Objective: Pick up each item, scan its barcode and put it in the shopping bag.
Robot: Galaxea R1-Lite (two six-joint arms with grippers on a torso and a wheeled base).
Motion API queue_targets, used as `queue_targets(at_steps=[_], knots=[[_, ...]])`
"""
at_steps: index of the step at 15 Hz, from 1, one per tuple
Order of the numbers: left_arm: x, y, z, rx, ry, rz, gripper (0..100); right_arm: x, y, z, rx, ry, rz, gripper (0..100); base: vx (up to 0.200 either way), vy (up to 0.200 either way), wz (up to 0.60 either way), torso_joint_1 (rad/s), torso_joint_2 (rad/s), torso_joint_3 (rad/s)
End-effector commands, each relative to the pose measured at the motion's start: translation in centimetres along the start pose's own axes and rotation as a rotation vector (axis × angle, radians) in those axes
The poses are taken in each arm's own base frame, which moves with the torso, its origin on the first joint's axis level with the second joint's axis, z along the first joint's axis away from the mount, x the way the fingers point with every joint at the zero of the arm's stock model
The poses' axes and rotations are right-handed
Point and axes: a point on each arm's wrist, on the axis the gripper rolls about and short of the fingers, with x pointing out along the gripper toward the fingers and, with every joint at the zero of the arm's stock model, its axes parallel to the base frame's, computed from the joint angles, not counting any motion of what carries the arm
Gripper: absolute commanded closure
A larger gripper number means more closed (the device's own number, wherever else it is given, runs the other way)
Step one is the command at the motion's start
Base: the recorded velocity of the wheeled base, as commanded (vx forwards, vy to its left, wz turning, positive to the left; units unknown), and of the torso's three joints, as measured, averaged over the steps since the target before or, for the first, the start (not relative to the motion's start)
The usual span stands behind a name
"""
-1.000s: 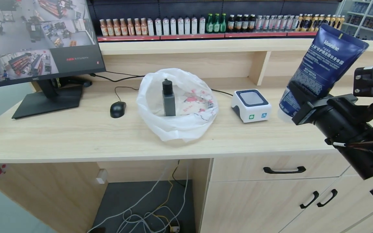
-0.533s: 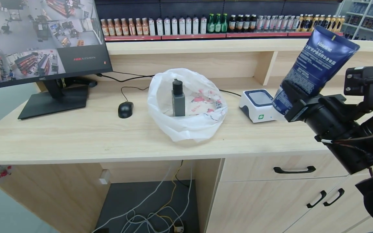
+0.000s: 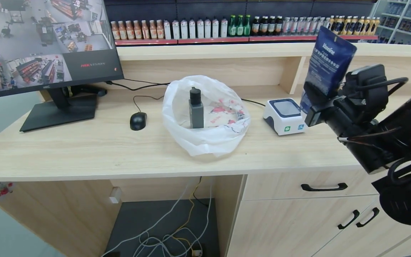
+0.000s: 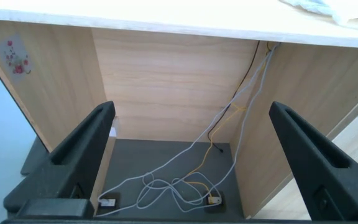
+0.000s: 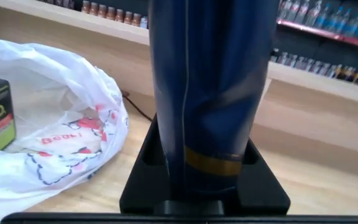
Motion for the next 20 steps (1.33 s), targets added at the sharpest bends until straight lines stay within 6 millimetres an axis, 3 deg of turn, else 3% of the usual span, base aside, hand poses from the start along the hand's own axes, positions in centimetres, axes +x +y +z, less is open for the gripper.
queue_targets(at_steps=[1, 4, 9, 13, 20], knots=[[0.0, 0.0, 0.0, -0.001, 0.0, 0.001, 0, 1.8, 0.8, -1.4, -0.091, -0.03, 0.021, 100, 0.0, 0.0, 0.0, 0.0, 0.0, 0.0], [0.0, 0.0, 0.0, 0.001, 0.0, 0.001, 0, 3.5, 1.5, -3.9, -0.217, -0.07, 0.077, 100, 0.0, 0.0, 0.0, 0.0, 0.0, 0.0], [0.0, 0.0, 0.0, 0.001, 0.0, 0.001, 0, 4.7, -1.2, -6.4, -0.471, -0.165, 0.19, 100, 0.0, 0.0, 0.0, 0.0, 0.0, 0.0], [0.0, 0.0, 0.0, 0.022, 0.001, -0.001, 0, 6.4, -1.8, -8.1, -0.494, -0.224, 0.233, 100, 0.0, 0.0, 0.0, 0.0, 0.0, 0.0], [0.0, 0.0, 0.0, 0.024, 0.001, -0.002, 0, 6.7, -4.9, -10.5, -0.546, -0.242, 0.281, 100, 0.0, 0.0, 0.0, 0.0, 0.0, 0.0]])
